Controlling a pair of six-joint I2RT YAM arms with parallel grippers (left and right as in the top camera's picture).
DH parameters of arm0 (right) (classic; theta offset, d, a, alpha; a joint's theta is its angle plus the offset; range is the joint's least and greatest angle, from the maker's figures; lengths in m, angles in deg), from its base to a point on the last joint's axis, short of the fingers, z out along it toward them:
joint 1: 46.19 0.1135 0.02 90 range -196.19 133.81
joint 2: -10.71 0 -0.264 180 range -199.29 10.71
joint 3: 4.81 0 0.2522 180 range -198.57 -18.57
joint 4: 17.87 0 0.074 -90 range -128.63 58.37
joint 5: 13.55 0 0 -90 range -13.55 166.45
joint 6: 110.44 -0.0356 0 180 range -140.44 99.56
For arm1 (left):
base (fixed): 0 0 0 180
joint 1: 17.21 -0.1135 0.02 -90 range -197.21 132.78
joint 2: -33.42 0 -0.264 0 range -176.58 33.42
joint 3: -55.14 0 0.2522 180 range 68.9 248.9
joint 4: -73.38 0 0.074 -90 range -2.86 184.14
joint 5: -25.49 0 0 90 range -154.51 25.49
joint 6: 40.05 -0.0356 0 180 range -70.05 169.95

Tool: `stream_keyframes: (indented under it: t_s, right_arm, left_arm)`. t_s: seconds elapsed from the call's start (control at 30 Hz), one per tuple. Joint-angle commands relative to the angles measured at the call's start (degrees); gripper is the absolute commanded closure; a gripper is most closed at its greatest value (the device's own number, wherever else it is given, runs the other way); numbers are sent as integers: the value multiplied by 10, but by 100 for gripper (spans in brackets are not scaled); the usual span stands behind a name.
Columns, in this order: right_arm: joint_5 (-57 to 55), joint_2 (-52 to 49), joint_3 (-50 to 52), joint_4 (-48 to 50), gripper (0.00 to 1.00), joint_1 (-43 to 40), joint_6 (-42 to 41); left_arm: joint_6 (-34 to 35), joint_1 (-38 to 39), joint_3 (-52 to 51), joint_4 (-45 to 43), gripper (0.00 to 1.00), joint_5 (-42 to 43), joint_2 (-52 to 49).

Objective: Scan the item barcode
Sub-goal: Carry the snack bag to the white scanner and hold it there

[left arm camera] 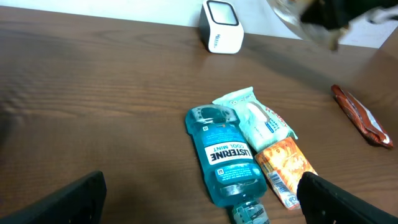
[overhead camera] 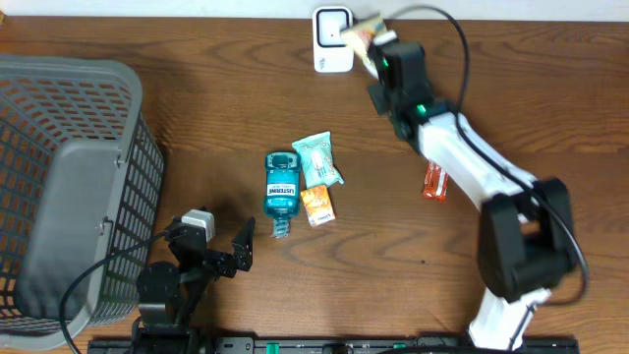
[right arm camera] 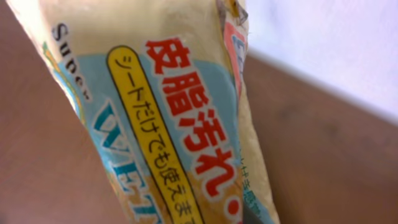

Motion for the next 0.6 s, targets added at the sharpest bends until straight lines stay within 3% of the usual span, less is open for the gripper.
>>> stream_keyframes:
  t_s: [0.0, 0.23, 0.4, 0.57]
  right_arm:
    - [-80, -65, -121, 3, 99, 14, 75]
    - [-132, -181, -256, -24, 99, 25, 149]
    - [-165, -210, -273, -22, 99, 38, 190]
    - [-186, -211, -274, -24, 99, 40, 173]
  left_arm:
    - [-1, -2, -8, 16, 2, 7, -1]
    - [-1, -2, -8, 16, 2, 7, -1]
    - [-1, -2, -8, 16, 2, 7, -1]
    - [-1, -2, -8, 16, 2, 7, -1]
